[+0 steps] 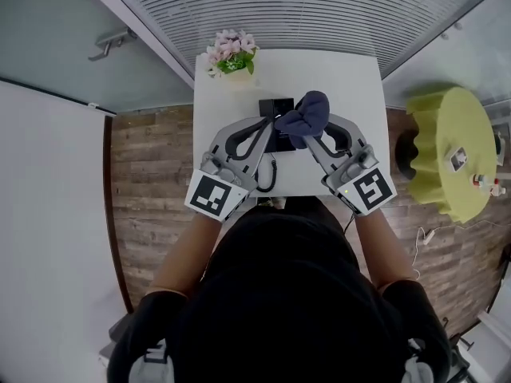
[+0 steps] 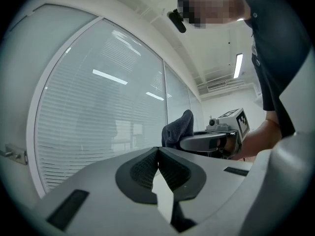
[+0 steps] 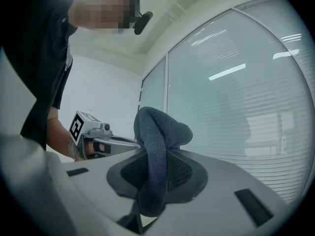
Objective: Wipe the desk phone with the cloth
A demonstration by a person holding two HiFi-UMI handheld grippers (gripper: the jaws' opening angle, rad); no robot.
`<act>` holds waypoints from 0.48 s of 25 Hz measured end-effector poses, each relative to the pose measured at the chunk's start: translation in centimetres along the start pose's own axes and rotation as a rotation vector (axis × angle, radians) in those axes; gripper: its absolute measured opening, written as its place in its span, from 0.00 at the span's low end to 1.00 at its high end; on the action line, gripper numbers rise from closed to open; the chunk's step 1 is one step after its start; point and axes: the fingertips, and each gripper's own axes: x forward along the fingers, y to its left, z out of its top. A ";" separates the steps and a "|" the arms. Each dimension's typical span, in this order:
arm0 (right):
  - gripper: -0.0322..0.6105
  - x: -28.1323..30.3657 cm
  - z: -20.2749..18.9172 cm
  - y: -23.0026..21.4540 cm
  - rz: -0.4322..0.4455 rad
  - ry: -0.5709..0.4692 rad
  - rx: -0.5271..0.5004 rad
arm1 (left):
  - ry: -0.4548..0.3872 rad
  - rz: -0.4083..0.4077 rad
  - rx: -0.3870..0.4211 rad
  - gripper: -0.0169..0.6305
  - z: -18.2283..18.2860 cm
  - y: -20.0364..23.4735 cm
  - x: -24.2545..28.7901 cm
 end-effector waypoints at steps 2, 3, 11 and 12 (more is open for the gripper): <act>0.18 0.2 0.3 0.0 0.002 -0.011 0.000 | 0.014 -0.011 -0.001 0.04 -0.3 -0.1 0.0; 0.18 0.3 0.4 0.0 0.002 -0.013 -0.002 | 0.012 -0.016 -0.003 0.04 -0.3 -0.2 0.0; 0.18 0.1 0.6 0.1 -0.013 -0.006 -0.038 | -0.010 -0.030 -0.006 0.04 0.1 -0.9 -0.2; 0.18 0.1 0.6 0.3 -0.011 -0.004 -0.039 | -0.009 -0.032 -0.011 0.04 0.0 -1.0 -0.3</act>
